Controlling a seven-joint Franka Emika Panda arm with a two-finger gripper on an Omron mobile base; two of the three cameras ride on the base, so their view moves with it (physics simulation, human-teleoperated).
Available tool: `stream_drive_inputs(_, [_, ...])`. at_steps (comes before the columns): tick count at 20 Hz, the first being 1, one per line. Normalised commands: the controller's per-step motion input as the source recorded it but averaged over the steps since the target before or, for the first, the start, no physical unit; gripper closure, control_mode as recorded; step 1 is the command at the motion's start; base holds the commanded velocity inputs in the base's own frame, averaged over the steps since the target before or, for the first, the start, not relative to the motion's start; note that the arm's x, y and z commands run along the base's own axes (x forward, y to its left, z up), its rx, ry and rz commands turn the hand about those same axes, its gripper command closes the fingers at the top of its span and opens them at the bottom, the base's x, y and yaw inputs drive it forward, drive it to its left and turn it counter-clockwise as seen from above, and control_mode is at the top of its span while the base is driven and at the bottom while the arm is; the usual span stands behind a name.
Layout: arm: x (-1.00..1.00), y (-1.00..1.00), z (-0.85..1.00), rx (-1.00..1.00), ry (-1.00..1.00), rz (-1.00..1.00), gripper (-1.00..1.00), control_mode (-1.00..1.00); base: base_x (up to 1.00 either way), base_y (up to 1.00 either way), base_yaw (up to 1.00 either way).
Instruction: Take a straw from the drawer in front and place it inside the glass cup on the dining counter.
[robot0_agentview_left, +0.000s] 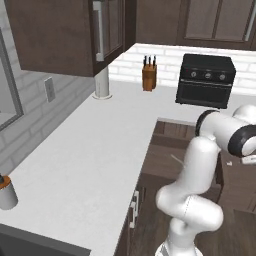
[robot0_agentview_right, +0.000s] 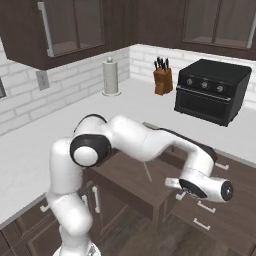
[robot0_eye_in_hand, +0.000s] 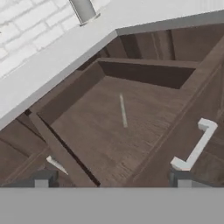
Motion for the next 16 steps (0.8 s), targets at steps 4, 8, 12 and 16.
stream_drive_inputs(4, [0.03, 1.00, 1.00, -0.23, 0.02, -0.04, -1.00, -1.00, 0.00, 0.00, 0.00])
stream_drive_inputs(8, [0.43, 0.98, 0.91, -0.17, 0.19, -0.01, -1.00, -1.00, 0.00, 0.00, 0.00])
stream_drive_inputs(12, [0.75, 0.76, 0.37, -0.17, 0.30, 0.00, -1.00, -1.00, 0.00, 0.00, 0.00])
stream_drive_inputs(16, [0.76, 0.53, -0.01, -0.16, 0.35, 0.00, -1.00, -1.00, 0.00, 0.00, 0.00])
